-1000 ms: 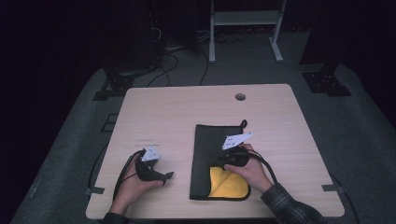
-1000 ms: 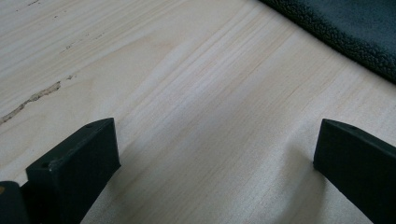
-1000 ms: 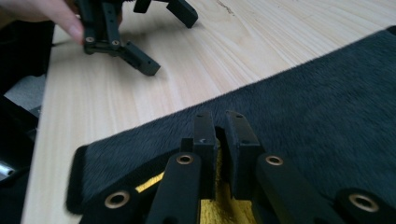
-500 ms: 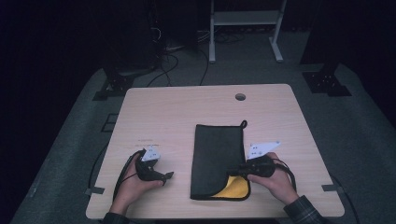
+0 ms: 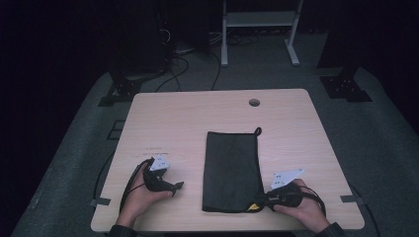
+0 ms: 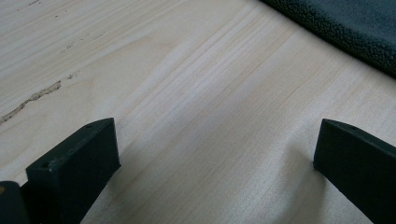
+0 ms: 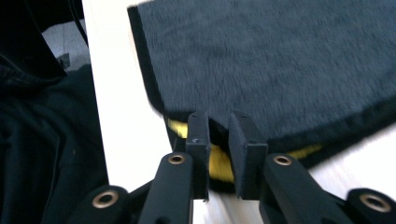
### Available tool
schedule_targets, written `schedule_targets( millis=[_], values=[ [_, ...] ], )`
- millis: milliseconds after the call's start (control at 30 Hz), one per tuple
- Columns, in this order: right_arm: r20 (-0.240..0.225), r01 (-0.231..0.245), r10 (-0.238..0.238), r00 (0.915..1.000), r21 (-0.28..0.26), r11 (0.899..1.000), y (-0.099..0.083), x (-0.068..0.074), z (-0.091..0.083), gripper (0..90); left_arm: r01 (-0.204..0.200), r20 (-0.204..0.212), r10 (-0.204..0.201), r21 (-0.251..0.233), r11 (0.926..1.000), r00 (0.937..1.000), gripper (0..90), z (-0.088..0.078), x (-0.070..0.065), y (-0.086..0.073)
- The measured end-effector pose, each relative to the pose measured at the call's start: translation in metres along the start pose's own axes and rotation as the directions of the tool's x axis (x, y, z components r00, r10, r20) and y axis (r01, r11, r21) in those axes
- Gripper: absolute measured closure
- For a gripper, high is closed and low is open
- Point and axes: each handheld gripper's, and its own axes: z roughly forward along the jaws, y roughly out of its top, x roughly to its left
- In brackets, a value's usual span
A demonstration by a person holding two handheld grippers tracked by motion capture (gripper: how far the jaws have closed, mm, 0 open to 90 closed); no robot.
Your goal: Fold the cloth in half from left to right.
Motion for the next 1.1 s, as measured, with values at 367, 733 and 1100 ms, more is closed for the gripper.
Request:
schedule_targets(
  millis=[367, 733, 1100],
  values=[
    [0.048, -0.014, 0.020, 0.9986, -0.119, 0.993, -0.002, 0.001, -0.027, 81.0, 0.001, 0.000, -0.001, 0.000, 1.0000, 1.0000, 0.0, 0.000, 0.000, 0.000],
    [0.031, 0.074, -0.076, 0.9967, 0.044, 0.996, -0.002, 0.006, 0.009, 83.2, 0.004, -0.005, -0.004, -0.010, 0.9999, 1.0000, 2.5, -0.001, 0.000, 0.000],
    [0.102, 0.015, -0.010, 0.9948, -0.047, 0.999, 0.011, -0.022, 0.002, 69.3, -0.029, 0.016, 0.030, -0.062, 0.9976, 0.9994, 22.5, 0.009, -0.005, 0.030]
  ],
)
